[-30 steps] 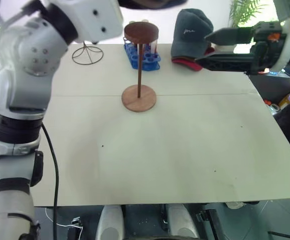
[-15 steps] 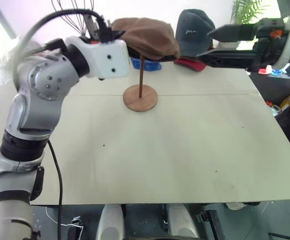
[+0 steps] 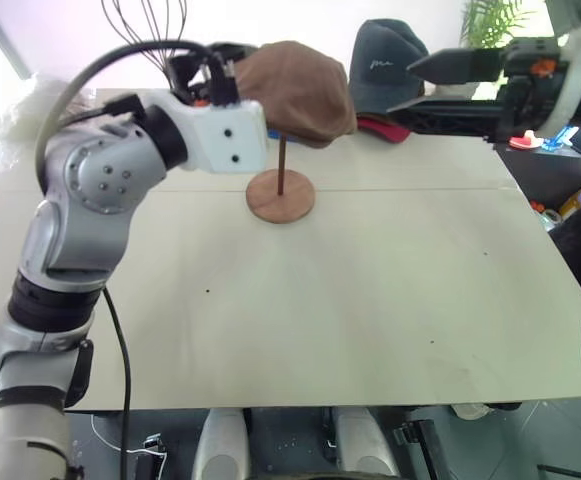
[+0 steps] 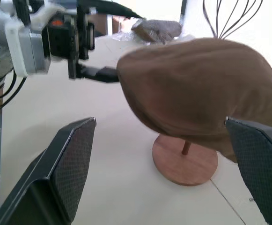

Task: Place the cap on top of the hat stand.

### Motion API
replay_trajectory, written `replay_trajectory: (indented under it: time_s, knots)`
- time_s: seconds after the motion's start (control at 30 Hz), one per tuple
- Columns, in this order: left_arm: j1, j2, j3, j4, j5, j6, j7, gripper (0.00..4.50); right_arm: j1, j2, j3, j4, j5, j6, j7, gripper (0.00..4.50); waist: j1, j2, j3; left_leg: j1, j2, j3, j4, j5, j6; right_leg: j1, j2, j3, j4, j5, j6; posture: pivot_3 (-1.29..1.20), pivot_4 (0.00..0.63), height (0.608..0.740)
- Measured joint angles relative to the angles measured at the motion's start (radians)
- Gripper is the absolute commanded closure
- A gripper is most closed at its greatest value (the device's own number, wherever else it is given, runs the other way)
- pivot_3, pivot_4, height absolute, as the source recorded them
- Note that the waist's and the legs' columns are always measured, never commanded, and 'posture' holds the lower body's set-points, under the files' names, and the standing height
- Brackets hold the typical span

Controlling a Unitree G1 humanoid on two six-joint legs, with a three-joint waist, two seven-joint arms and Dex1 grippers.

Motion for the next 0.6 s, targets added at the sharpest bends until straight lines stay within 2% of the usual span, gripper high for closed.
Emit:
replay_trajectory:
  time_s: [0.3,0.43,0.6]
  knots:
    - [0.068,0.081,0.145,-0.038,-0.147,0.079,-0.077,0.78,0.000,0.001,0.003,0.018,-0.013,-0.019,0.019,0.00,0.001,0.000,0.000,0.000,0.000,0.000,0.000,0.000,0.000,0.000,0.000,0.000,0.000,-0.001,-0.003,0.00,0.150,0.728]
    - [0.109,0.108,0.244,-0.055,-0.342,0.188,-0.181,0.78,0.000,0.001,0.027,0.030,-0.040,-0.052,0.040,0.00,0.000,0.000,0.000,0.000,0.000,0.000,0.000,0.000,0.000,0.000,0.000,0.000,0.000,-0.001,-0.003,0.00,0.150,0.728]
    - [0.173,0.201,0.367,-0.125,-0.635,0.404,-0.334,0.78,0.002,0.002,0.053,0.040,-0.077,-0.097,0.064,0.00,-0.004,0.000,0.000,0.000,0.000,0.000,0.000,0.000,0.000,0.000,0.000,0.000,0.000,-0.002,-0.003,0.00,0.150,0.728]
